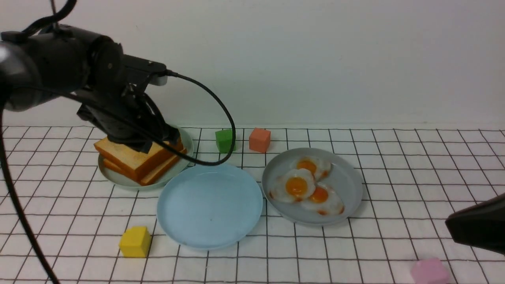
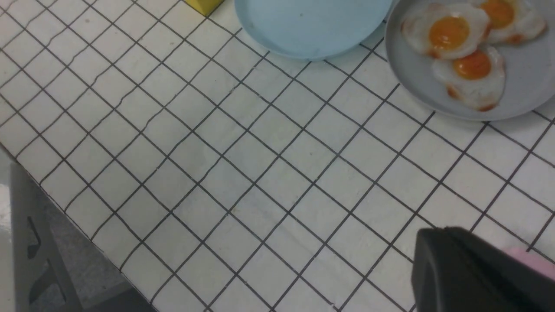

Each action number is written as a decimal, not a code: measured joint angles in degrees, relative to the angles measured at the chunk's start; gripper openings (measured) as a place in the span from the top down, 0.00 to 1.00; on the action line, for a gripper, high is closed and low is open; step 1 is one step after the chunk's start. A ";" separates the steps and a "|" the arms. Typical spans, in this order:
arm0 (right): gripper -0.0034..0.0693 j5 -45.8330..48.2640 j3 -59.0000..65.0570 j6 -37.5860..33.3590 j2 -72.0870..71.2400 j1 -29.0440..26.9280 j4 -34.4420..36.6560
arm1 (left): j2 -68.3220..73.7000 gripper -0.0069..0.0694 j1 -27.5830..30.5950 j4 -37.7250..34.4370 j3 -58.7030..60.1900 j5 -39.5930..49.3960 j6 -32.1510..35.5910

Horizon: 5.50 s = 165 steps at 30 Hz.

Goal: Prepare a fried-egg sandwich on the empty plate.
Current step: Use the left arm to grab a slice of bread, then use the left arm to put a slice of bread into the empty plate in the middle, then use the right arm to grab a fried egg

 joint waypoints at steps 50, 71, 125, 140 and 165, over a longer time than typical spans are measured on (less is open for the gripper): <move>0.90 0.81 0.00 0.79 -0.02 0.03 1.78 | 1.54 0.91 -0.71 4.01 -3.56 -0.21 0.50; 0.89 0.47 0.00 0.79 -0.02 0.03 0.87 | -2.78 0.91 -18.11 2.27 16.14 -7.95 9.88; 0.55 -11.87 -39.09 10.03 71.82 -9.18 9.23 | -74.51 0.93 -27.53 -20.76 51.37 -23.63 -3.71; 0.55 -8.78 -39.90 11.24 72.11 -9.46 5.60 | -74.51 0.93 -27.53 -19.65 51.65 -25.41 -3.49; 0.42 -18.15 -40.01 11.18 75.48 -9.41 10.06 | -74.51 0.93 -27.53 -19.65 51.65 -25.53 -3.49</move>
